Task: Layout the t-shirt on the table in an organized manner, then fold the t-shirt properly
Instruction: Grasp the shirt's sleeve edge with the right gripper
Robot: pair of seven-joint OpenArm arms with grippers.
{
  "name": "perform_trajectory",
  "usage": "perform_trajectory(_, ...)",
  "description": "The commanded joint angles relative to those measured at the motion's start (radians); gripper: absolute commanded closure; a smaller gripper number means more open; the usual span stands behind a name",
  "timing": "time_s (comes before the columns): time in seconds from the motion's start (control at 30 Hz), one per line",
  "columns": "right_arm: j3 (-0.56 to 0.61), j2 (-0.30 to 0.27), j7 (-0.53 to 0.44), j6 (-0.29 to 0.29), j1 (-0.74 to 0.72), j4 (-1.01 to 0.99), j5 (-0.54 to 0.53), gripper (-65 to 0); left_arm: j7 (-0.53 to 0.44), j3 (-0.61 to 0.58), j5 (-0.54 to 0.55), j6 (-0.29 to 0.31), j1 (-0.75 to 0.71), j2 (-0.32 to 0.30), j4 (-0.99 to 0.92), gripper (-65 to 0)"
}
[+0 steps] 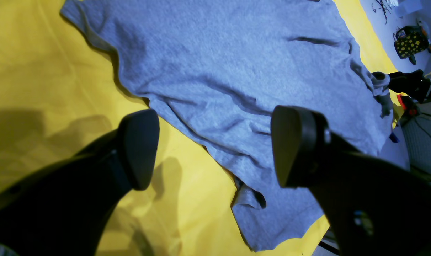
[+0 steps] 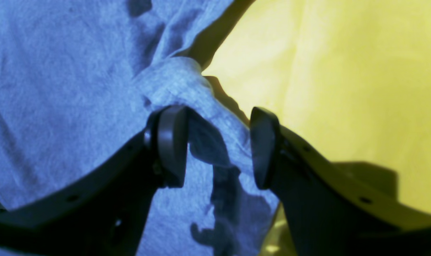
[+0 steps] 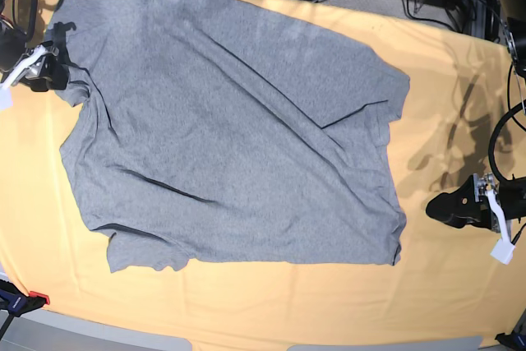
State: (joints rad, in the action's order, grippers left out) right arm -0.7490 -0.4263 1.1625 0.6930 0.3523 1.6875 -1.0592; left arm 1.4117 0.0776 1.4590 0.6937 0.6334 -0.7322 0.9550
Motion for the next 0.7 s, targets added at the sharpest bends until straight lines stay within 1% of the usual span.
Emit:
perform_trajectory(0.0,-0.009,-0.022,-0.021,0.005,-0.003,0.012,-0.027,-30.6,-0.015,0.011,0.025,0.004,0.027,-0.021,0.014,-49.4)
perform_trajectory(0.03,-0.009,-0.023,-0.011,0.005,-0.003,0.011,-0.04,-30.6,-0.015,0.011,0.025,0.004,0.027,-0.021,0.014,-49.4)
perform_trajectory(0.1,-0.009,-0.024,0.045,0.005,-0.003,0.012,-0.084,-30.6,-0.015,0.011,0.025,0.004,0.027,-0.021,0.014,-49.4)
perform_trajectory(0.17,-0.009,-0.023,0.098,0.005,-0.003,0.012,-0.167,-30.6,-0.015,0.011,0.025,0.004,0.027,-0.021,0.014,-49.4)
perform_trajectory(0.23,-0.009,-0.023,0.115,0.005,-0.003,0.012,-0.221,-30.6,-0.015,0.011,0.025,0.004,0.026,-0.021,0.014,-49.4)
perform_trajectory(0.33,-0.009,-0.023,0.115,0.005,-0.003,0.012,-0.227,-30.7,-0.015,0.011,0.025,0.004,0.026,-0.022,0.014,-49.4)
perform_trajectory(0.37,-0.009,-0.023,0.123,0.005,-0.003,0.012,-0.227,-31.6,-0.015,0.011,0.025,0.004,0.026,-0.021,0.014,-49.4)
perform_trajectory(0.47,-0.009,-0.026,0.159,0.005,-0.003,0.012,-0.233,-37.2,-0.015,0.011,0.025,0.004,0.027,-0.021,0.014,-49.4)
perform_trajectory(0.57,-0.009,-0.041,0.224,0.005,-0.003,0.012,-0.323,-37.7,-0.015,0.011,0.025,0.004,0.027,-0.021,0.014,-49.4)
perform_trajectory(0.67,-0.009,-0.045,0.234,0.005,-0.003,0.012,-0.407,-37.7,-0.015,0.011,0.025,0.004,0.026,-0.022,0.014,-49.4)
